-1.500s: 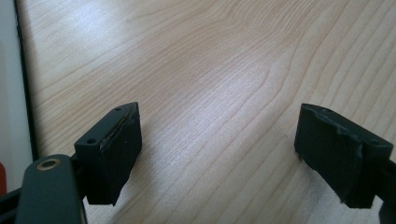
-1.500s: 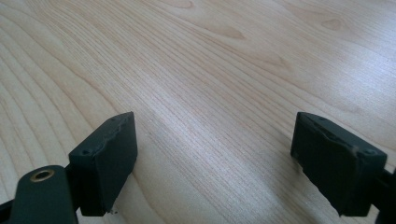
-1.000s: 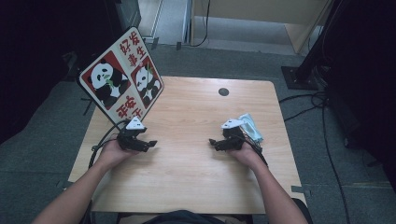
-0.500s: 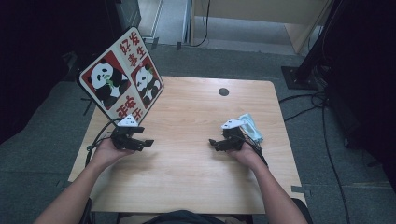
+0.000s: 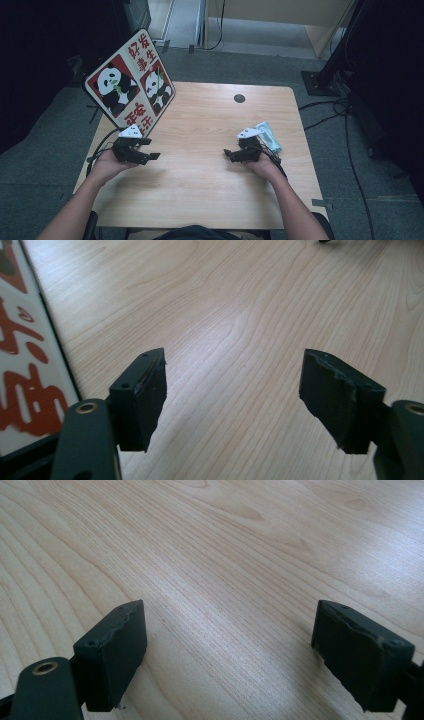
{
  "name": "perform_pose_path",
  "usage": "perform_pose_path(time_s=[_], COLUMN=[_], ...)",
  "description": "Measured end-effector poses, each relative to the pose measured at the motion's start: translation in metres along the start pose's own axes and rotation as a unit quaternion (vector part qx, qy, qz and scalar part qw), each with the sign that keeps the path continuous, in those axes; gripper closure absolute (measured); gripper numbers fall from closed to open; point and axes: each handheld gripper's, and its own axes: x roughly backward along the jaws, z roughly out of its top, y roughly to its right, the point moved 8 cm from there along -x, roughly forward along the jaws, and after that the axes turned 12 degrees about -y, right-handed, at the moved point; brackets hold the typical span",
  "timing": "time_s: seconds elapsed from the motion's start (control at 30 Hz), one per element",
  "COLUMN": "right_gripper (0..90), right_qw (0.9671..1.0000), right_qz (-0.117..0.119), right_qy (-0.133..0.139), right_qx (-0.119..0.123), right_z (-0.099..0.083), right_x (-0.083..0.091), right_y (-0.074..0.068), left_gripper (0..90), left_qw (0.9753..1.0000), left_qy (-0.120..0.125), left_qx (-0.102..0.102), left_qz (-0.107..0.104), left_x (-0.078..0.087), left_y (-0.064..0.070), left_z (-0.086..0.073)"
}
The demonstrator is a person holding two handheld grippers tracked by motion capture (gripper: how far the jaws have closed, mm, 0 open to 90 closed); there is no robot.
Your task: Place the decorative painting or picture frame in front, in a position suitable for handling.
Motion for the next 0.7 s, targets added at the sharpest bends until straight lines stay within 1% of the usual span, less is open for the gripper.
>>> perform_pose_path(time_s=[0.03,0.07,0.1,0.13,0.2,0.27,0.43,0.53,0.7], right_gripper=[14.7,14.7,14.7,14.7,14.7,14.7,14.7,14.6,14.2], right_qw=[1.0000,1.0000,1.0000,1.0000,1.0000,1.0000,1.0000,1.0000,1.0000], right_qz=[0.000,0.000,0.000,-0.001,-0.001,-0.001,0.000,0.000,0.003], right_qy=[0.000,0.000,-0.001,0.000,0.000,0.000,0.000,-0.001,-0.002], right_qx=[-0.001,-0.001,-0.002,-0.002,-0.002,-0.002,-0.002,-0.002,0.000], right_z=[0.000,0.000,0.000,0.000,0.000,0.000,0.000,0.000,-0.001], right_x=[0.000,0.000,0.000,0.000,0.000,0.000,0.000,0.000,0.000], right_y=[0.000,0.000,0.000,0.000,0.000,0.000,0.000,0.000,-0.001], left_gripper=[30.3,30.4,30.4,30.8,31.8,32.6,35.2,36.5,38.0], left_qw=[1.0000,1.0000,0.9999,0.9998,0.9997,0.9997,0.9998,0.9995,0.9988], left_qy=[0.002,0.002,0.003,0.000,-0.004,-0.005,0.003,0.011,0.018], left_qx=[0.005,0.005,0.009,0.016,0.020,0.020,0.022,0.031,0.042], left_qz=[-0.003,-0.003,-0.007,-0.010,-0.014,-0.009,0.001,0.004,0.016], left_x=[0.004,0.004,0.006,0.009,0.012,0.016,0.025,0.029,0.039], left_y=[-0.002,-0.002,-0.003,-0.005,-0.006,-0.007,-0.010,-0.014,-0.019], left_z=[-0.001,-0.001,-0.002,-0.005,-0.008,-0.011,-0.016,-0.017,-0.022])
